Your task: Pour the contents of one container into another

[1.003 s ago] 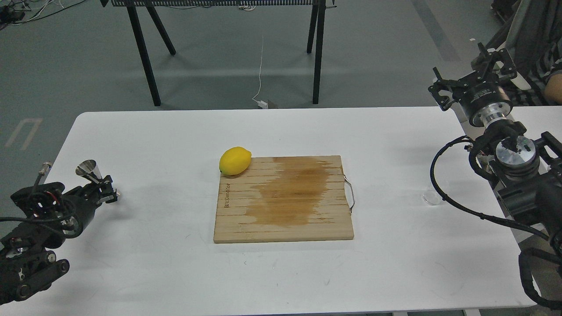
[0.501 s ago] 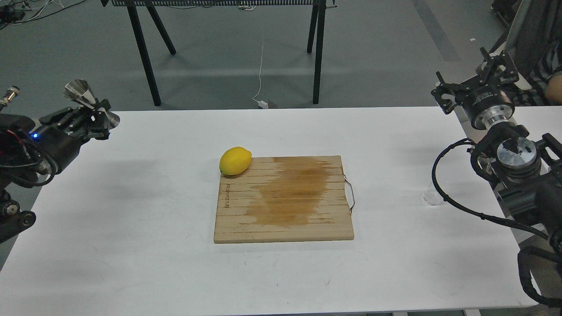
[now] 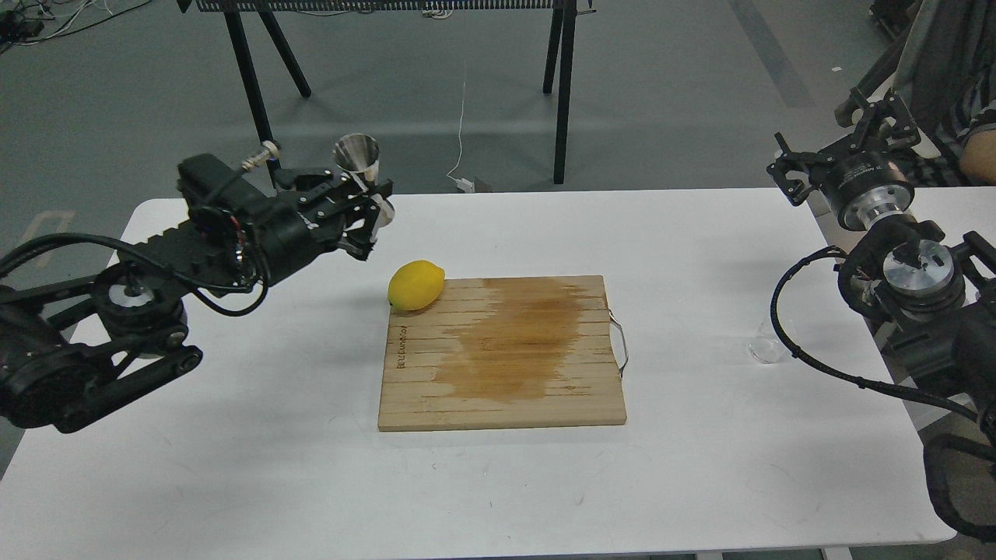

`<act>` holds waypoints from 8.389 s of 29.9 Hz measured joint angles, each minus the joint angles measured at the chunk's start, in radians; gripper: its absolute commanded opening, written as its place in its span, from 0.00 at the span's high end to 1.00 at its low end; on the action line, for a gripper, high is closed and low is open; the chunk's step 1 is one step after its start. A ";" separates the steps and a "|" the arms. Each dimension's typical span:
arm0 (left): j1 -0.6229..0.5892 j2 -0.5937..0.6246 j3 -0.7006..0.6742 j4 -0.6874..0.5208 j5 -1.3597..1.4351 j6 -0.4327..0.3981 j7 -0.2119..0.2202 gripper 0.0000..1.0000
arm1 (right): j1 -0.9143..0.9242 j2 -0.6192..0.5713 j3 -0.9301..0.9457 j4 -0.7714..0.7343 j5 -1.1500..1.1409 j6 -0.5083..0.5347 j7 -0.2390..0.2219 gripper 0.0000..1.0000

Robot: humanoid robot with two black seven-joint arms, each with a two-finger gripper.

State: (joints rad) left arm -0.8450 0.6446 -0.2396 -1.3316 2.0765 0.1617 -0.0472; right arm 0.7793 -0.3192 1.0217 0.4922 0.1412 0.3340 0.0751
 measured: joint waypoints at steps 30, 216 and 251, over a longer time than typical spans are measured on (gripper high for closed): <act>0.017 -0.639 0.092 0.290 0.105 -0.098 0.007 1.00 | 0.052 -0.001 0.013 0.002 0.005 -0.010 0.002 0.01; 0.206 -0.056 -0.035 0.090 0.105 0.064 -0.051 0.01 | 0.052 -0.041 0.008 0.002 0.005 -0.002 0.009 0.01; -0.127 -0.146 -0.495 0.861 -1.794 -0.575 -0.071 0.01 | 0.002 -0.169 -0.138 0.277 -0.005 -0.016 0.012 0.01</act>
State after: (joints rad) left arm -0.9720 0.4990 -0.7345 -0.4702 0.2824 -0.4131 -0.1183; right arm 0.7813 -0.4881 0.8834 0.7688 0.1363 0.3182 0.0869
